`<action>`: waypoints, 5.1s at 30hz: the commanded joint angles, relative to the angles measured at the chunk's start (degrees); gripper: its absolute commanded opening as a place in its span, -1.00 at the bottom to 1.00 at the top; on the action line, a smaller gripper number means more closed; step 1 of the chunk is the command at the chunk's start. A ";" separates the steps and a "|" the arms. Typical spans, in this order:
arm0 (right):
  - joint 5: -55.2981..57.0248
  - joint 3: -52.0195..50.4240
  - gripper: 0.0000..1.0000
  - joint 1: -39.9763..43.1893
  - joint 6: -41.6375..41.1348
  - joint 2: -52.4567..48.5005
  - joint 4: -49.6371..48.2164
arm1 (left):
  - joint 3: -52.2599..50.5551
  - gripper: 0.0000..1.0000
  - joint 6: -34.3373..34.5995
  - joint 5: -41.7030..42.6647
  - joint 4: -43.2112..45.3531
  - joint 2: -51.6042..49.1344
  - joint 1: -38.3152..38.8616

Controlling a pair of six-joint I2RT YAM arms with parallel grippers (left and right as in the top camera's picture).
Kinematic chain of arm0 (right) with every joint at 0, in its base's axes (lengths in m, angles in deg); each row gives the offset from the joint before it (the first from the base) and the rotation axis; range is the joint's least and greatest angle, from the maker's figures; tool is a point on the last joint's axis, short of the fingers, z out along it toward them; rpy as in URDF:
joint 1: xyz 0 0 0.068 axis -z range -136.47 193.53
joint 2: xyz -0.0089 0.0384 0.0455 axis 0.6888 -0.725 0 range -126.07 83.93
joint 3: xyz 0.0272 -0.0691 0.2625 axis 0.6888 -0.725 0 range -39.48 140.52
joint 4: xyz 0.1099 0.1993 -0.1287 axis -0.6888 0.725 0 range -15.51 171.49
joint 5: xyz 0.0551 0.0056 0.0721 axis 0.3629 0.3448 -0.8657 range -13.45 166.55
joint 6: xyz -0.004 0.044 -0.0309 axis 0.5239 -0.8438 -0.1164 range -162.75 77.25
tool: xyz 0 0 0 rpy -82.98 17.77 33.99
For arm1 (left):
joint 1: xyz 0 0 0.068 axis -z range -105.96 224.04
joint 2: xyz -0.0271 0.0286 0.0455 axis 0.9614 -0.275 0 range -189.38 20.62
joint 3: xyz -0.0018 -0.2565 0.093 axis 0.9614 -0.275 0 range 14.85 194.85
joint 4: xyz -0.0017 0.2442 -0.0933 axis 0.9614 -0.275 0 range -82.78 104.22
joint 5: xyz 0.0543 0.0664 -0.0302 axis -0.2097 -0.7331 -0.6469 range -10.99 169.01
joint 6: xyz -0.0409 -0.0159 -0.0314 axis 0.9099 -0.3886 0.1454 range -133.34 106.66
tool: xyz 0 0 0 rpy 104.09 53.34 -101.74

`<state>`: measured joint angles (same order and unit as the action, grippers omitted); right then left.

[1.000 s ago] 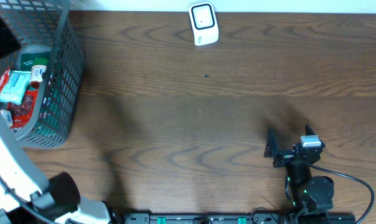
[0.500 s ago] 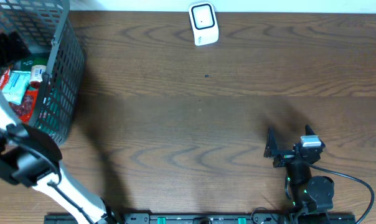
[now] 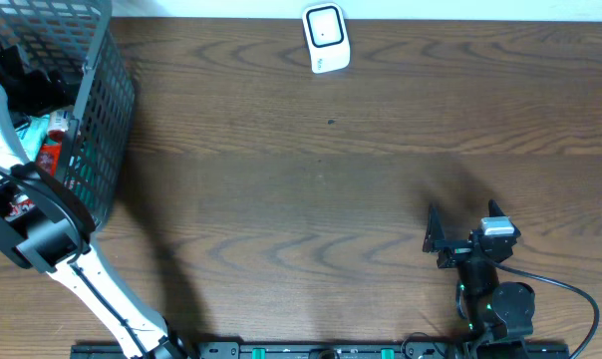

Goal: Scan the item barcode
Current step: 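Reach the left gripper into the basket toward the green-lidded jar, then grasp the green-lidded jar and lift it out with the left gripper, then carry the jar to the table center and release it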

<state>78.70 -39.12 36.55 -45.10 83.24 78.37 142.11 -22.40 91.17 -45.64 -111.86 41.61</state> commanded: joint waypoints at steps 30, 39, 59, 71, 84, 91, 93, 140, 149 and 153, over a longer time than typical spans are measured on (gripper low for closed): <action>0.13 -0.04 0.99 0.24 0.48 0.31 0.22 | -4.98 0.25 0.57 0.92 2.36 -4.70 0.02; 0.13 -0.04 0.99 0.24 0.48 0.31 0.24 | -2.43 0.15 3.82 0.92 2.75 -0.44 0.02; 0.13 -0.04 0.99 0.24 0.48 0.31 0.24 | -2.36 0.05 16.87 4.04 0.04 33.31 1.07; 0.13 -0.04 0.98 0.24 0.50 0.31 0.24 | -2.86 0.05 16.85 4.33 -16.46 43.28 19.54; 0.13 -0.04 0.98 0.24 0.48 0.31 0.22 | -25.20 0.06 20.72 3.45 -8.81 42.25 46.53; 0.13 -0.04 0.99 0.24 0.48 0.31 0.22 | -46.60 0.06 27.45 3.26 9.29 42.16 59.12; 0.13 -0.04 0.99 0.24 0.48 0.31 0.24 | -52.04 0.06 29.73 1.75 15.19 41.92 62.38; 0.13 -0.04 0.99 0.24 0.48 0.31 0.24 | -57.09 0.89 40.33 -12.04 32.96 25.14 76.39; 0.13 -0.04 0.99 0.24 0.48 0.31 0.22 | -57.02 0.89 39.08 -13.11 32.76 28.28 76.39; 0.13 -0.04 0.99 0.24 0.48 0.31 0.24 | -56.98 0.89 38.18 -13.38 32.76 31.23 76.39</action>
<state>78.70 -39.12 36.55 -45.10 83.24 78.37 83.60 17.42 79.22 -12.61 -84.34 117.76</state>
